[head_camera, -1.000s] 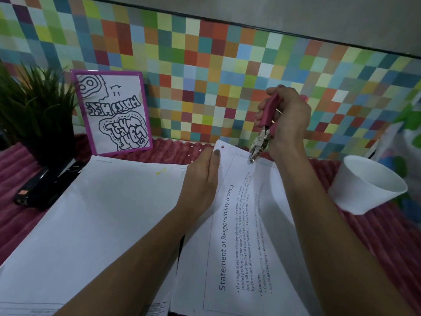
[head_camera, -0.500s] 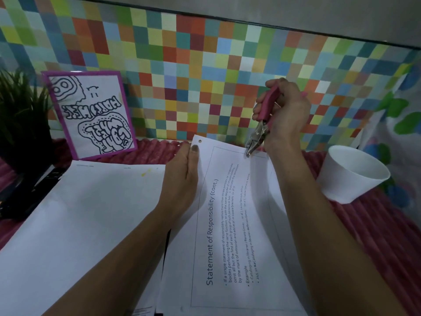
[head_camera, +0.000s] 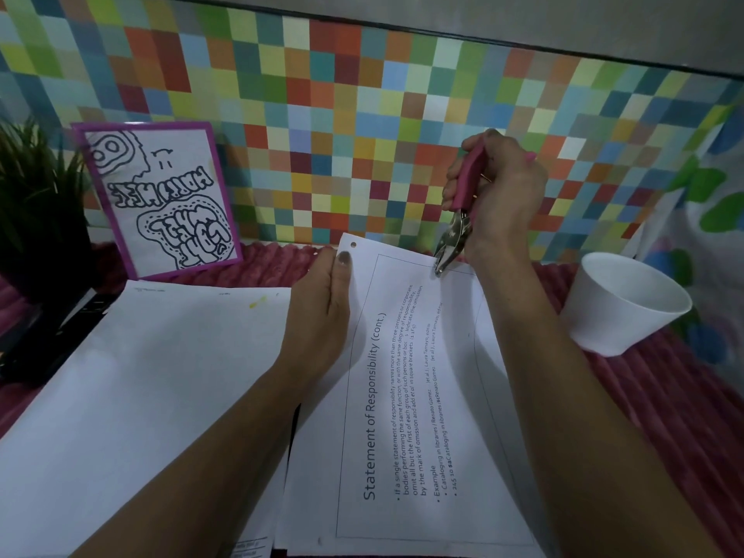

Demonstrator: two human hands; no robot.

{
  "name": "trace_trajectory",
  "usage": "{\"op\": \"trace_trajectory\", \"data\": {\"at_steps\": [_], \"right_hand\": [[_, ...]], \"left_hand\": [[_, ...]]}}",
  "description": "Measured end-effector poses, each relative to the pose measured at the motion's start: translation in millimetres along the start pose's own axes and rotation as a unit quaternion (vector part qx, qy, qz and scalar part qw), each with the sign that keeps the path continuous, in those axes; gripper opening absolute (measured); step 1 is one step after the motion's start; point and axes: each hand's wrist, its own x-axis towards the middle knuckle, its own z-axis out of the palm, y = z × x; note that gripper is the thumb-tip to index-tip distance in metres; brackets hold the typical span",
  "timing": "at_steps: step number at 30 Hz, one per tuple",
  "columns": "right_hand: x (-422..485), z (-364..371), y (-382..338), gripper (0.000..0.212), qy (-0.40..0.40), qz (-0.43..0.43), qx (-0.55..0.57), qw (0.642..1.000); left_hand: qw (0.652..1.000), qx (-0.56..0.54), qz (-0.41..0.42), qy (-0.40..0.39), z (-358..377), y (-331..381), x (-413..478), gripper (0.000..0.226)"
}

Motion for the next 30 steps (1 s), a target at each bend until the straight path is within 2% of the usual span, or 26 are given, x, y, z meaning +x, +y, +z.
{"op": "trace_trajectory", "data": {"at_steps": [11, 13, 15, 18, 22, 24, 26, 30], "right_hand": [[0.2, -2.2, 9.1, 0.032, 0.036, -0.026, -0.017, 0.999], [0.8, -2.6, 9.7, 0.033, 0.045, -0.026, -0.014, 0.999], [1.2, -3.0, 10.0, 0.032, 0.054, -0.021, -0.012, 0.998], [0.6, -2.2, 9.0, 0.032, 0.056, -0.017, -0.010, 0.998], [-0.7, -0.2, 3.7, 0.025, 0.036, 0.010, -0.013, 0.999], [-1.5, -1.1, 0.7, 0.016, 0.000, 0.032, -0.013, 0.999], [-2.7, -3.8, -0.4, 0.016, -0.043, 0.042, -0.023, 0.998], [-6.2, -11.0, -2.9, 0.029, -0.095, 0.042, -0.027, 0.994]], "left_hand": [[1.000, -0.010, 0.012, -0.012, -1.2, 2.6, -3.9, 0.035], [1.000, -0.019, 0.004, -0.023, -1.9, 3.3, -3.4, 0.028], [0.998, -0.033, -0.018, -0.053, -3.0, 1.8, -2.5, 0.011], [0.997, -0.007, -0.030, -0.075, -4.0, -3.5, -1.2, 0.043], [0.997, 0.041, -0.019, -0.055, -3.3, -4.7, 0.1, 0.041], [0.997, 0.046, -0.026, -0.056, -2.9, -4.0, 0.0, 0.044], [0.997, 0.045, -0.027, -0.056, -1.9, -5.2, -0.3, 0.051], [0.998, 0.038, -0.022, -0.036, 0.1, -3.4, -3.1, 0.030]]}}
